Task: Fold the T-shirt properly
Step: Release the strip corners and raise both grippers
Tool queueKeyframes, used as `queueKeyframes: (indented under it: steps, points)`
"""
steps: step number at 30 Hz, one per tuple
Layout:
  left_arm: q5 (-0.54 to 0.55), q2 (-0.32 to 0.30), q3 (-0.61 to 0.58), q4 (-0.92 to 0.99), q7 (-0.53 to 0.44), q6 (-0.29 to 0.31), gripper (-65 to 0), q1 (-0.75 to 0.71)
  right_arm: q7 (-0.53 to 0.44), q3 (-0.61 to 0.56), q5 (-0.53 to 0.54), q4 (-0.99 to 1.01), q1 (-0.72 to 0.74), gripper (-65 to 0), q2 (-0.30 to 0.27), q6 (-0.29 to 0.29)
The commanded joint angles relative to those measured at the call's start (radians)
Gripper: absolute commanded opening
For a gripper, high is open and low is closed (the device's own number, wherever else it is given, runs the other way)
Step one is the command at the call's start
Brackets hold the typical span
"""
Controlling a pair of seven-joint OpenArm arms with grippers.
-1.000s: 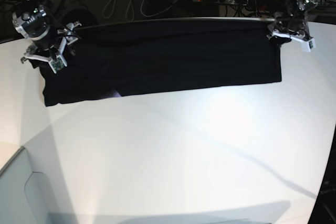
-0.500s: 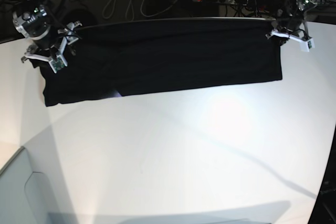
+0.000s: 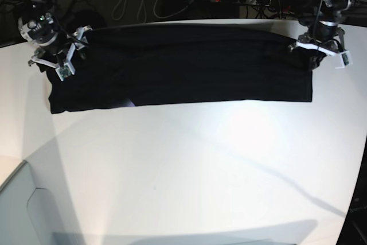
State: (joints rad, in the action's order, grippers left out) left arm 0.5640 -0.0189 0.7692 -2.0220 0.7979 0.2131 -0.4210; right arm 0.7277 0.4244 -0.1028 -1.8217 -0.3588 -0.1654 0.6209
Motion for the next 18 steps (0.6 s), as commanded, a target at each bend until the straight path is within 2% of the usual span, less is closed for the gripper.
queueKeyframes:
  steps: [1, 10, 18]
  points:
    - [0.012, -0.005, 0.003, -0.019, -0.021, -0.001, -65.0, 0.001, -0.021, 0.015, 0.007, -0.010, 0.014, -21.5, -0.012, 0.026]
    - [0.012, -0.013, 0.003, -0.018, -0.021, -0.001, -65.0, 0.003, -0.020, 0.181, 0.008, -0.020, 0.039, -21.5, -0.012, 0.027]
    - [0.012, -0.006, 0.003, -0.021, -0.021, -0.001, -65.0, 0.006, -0.020, 0.190, 0.010, -0.022, 0.030, -21.6, -0.006, 0.027]
